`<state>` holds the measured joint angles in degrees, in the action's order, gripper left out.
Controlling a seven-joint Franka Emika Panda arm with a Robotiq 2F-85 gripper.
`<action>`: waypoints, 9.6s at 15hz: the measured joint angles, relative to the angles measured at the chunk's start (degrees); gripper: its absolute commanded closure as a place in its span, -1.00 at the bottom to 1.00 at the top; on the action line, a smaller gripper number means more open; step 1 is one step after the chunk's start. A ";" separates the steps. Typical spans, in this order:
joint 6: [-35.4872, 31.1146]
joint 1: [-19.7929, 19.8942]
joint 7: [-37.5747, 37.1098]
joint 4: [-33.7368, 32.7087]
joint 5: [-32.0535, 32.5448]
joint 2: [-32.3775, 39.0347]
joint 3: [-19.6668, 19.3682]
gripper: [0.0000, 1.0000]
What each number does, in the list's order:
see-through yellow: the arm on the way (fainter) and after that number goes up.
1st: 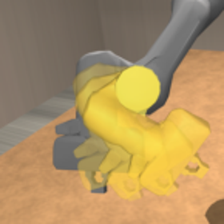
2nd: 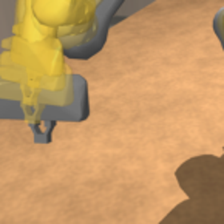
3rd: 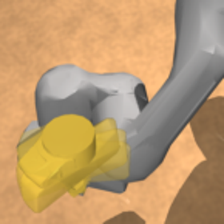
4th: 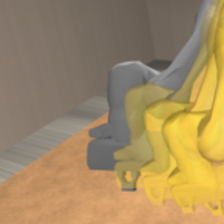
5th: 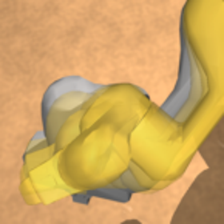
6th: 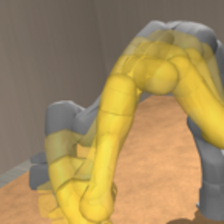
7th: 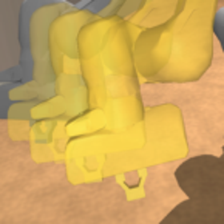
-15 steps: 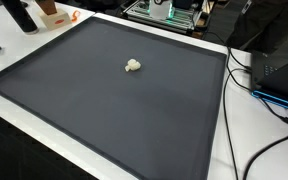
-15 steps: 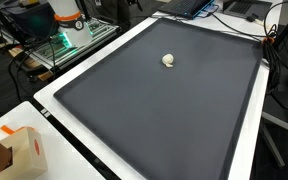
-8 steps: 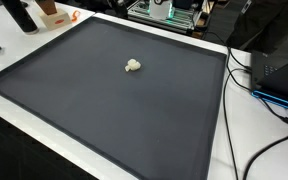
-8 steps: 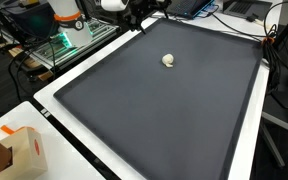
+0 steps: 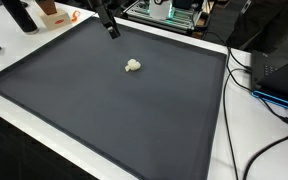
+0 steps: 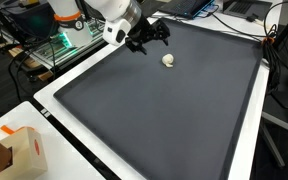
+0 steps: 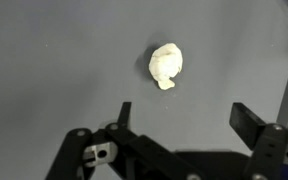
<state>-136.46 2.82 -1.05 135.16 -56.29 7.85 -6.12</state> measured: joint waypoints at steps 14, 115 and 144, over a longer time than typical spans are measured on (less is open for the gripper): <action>-7.50 -0.72 -10.01 -4.40 -3.30 10.96 1.77 -1.00; 9.23 -14.30 -30.47 -19.34 74.62 11.23 10.78 -1.00; 5.98 -10.03 -19.79 -19.00 60.90 15.15 9.76 -1.00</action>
<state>-130.47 -7.21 -20.84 116.16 4.61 23.00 3.65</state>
